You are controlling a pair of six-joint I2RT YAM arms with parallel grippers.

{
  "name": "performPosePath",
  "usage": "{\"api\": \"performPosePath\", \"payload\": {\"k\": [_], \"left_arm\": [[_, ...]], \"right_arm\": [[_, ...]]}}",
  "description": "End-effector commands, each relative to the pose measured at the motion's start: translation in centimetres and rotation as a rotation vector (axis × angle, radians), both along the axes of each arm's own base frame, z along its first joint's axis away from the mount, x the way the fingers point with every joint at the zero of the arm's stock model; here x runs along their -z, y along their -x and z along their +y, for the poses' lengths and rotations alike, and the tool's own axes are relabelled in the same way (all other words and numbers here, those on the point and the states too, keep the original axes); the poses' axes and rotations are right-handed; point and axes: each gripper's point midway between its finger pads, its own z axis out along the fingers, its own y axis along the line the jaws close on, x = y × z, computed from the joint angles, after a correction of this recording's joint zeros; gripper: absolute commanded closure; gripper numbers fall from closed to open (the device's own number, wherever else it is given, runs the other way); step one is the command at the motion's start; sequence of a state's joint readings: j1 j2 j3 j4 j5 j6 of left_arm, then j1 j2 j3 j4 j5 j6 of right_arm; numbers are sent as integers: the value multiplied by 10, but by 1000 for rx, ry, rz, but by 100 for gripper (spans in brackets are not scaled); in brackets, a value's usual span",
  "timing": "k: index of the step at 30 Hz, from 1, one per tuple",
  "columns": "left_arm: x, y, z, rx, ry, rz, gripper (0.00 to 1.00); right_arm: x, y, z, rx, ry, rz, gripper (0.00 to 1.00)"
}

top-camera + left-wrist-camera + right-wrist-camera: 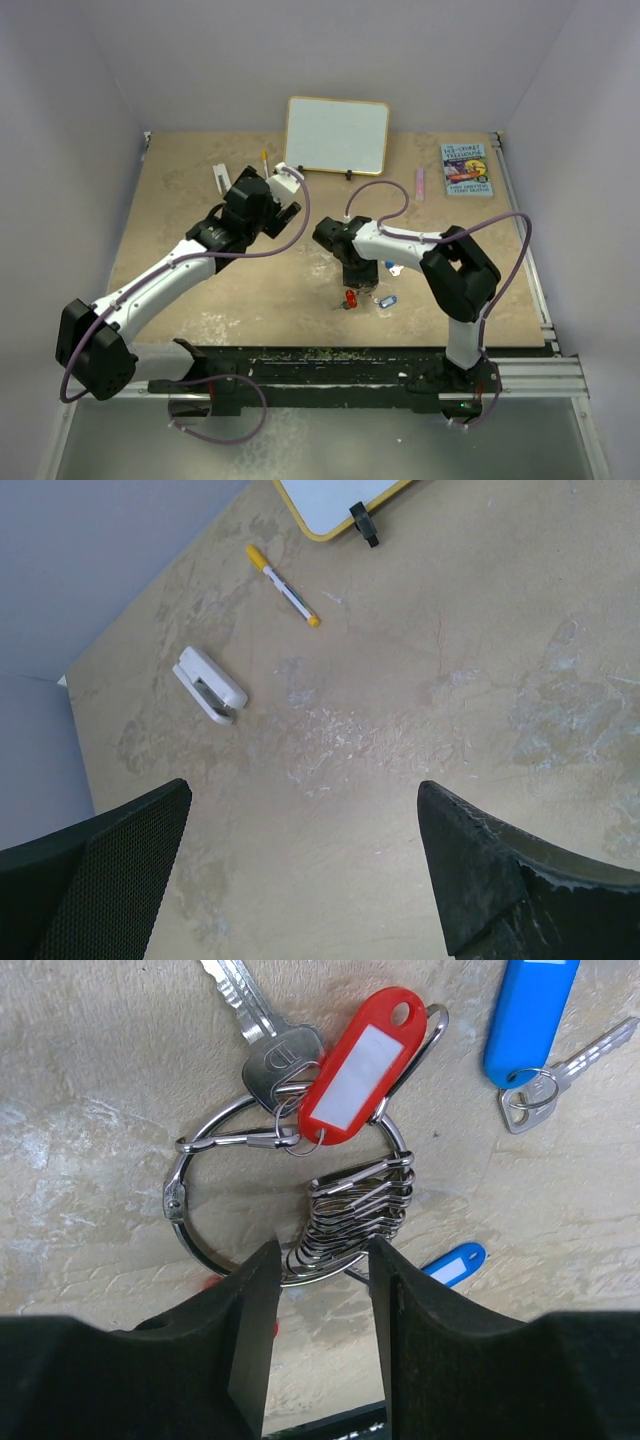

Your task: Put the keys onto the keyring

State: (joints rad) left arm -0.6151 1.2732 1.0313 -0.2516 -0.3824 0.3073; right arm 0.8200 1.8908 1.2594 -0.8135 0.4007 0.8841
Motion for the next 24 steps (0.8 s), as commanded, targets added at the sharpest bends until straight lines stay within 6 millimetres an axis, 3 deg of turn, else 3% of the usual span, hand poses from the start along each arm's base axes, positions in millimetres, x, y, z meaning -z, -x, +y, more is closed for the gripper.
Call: {"api": "performPosePath", "payload": {"k": [1, 6, 14, 20, 24], "left_arm": [[-22, -4, 6, -22, 31, -74, 2], [-19, -3, 7, -22, 24, -73, 2], [-18, -3, 8, -22, 22, -74, 2], [-14, -1, 9, -18, 22, -69, 2], [-7, 1, 9, -14, 23, -56, 2]], "right_arm": [[-1, 4, -4, 42, 27, 1, 57], [-9, 6, -11, 53, 33, -18, 66], [-30, 7, -45, 110, 164, -53, 64], [-67, -3, -112, 237, 291, -125, 61], [-122, -27, -155, 349, 276, -321, 61]]}}
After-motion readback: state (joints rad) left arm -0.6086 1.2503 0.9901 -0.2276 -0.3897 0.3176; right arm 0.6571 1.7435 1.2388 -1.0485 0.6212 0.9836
